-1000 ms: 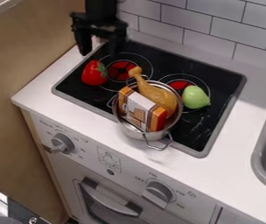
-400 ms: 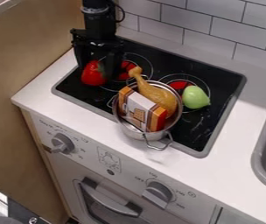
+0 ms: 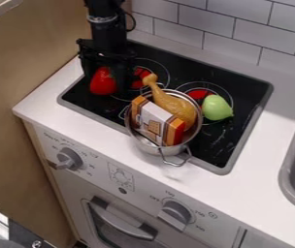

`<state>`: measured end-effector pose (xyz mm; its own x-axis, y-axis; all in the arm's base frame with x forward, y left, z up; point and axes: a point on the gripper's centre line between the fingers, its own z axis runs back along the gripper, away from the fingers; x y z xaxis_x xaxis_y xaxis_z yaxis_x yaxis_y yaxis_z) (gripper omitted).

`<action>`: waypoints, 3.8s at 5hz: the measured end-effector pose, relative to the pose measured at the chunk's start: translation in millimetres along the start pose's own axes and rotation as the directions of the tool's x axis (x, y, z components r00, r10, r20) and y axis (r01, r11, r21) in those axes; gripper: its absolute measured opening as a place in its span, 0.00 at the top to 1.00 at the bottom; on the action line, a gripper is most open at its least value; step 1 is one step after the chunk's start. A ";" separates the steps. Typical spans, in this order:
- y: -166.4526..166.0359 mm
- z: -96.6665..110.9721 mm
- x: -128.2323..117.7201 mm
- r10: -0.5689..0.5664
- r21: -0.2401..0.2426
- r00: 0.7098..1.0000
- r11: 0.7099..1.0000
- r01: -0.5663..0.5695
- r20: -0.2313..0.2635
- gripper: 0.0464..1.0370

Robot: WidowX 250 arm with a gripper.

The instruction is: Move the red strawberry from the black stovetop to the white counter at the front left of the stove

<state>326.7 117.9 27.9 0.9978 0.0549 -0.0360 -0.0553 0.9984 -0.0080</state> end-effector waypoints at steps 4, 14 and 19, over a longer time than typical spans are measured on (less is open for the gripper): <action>2.6 21.7 -0.9 -0.004 -0.021 0.998 1.000 0.002 -0.069 0.24; 7.1 5.0 -59.5 -0.191 -0.116 0.976 0.972 0.203 0.105 0.24; 14.8 -4.7 -70.1 -0.199 -0.084 0.976 0.975 0.207 0.086 0.03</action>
<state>255.7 128.7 25.5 0.9881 -0.1446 0.0527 0.1493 0.9838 -0.0993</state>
